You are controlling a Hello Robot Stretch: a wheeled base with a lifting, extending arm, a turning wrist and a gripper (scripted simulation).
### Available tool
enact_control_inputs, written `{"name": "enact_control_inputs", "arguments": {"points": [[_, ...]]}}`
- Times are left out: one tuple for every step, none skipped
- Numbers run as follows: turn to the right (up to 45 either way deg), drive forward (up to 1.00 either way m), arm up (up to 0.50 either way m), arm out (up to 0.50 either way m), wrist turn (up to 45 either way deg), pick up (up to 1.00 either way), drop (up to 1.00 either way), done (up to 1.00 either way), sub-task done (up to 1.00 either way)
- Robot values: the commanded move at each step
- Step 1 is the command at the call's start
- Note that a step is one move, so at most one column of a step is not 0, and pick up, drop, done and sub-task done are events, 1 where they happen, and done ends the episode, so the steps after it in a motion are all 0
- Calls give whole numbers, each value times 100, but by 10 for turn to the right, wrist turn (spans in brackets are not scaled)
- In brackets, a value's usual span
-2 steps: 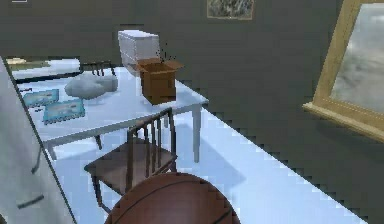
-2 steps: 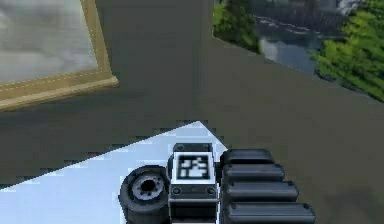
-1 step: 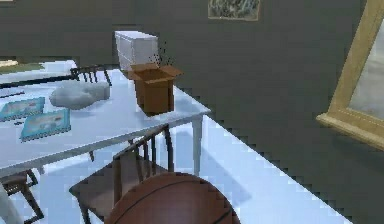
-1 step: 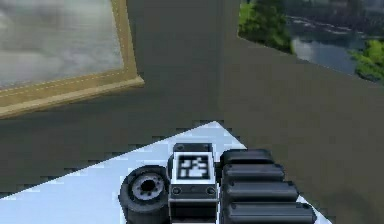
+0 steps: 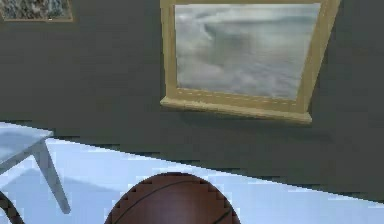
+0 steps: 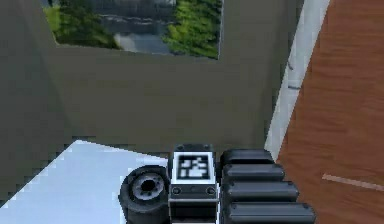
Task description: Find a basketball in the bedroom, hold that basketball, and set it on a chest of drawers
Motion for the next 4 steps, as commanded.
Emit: {"name": "enact_control_inputs", "arguments": {"points": [[330, 0, 0, 0, 0, 0, 0, 0, 0], [0, 5, 0, 0, 0, 0, 0, 0, 0], [-450, 0, 0, 0, 0, 0, 0, 0, 0], [-180, 0, 0, 0, 0, 0, 0, 0, 0]]}}
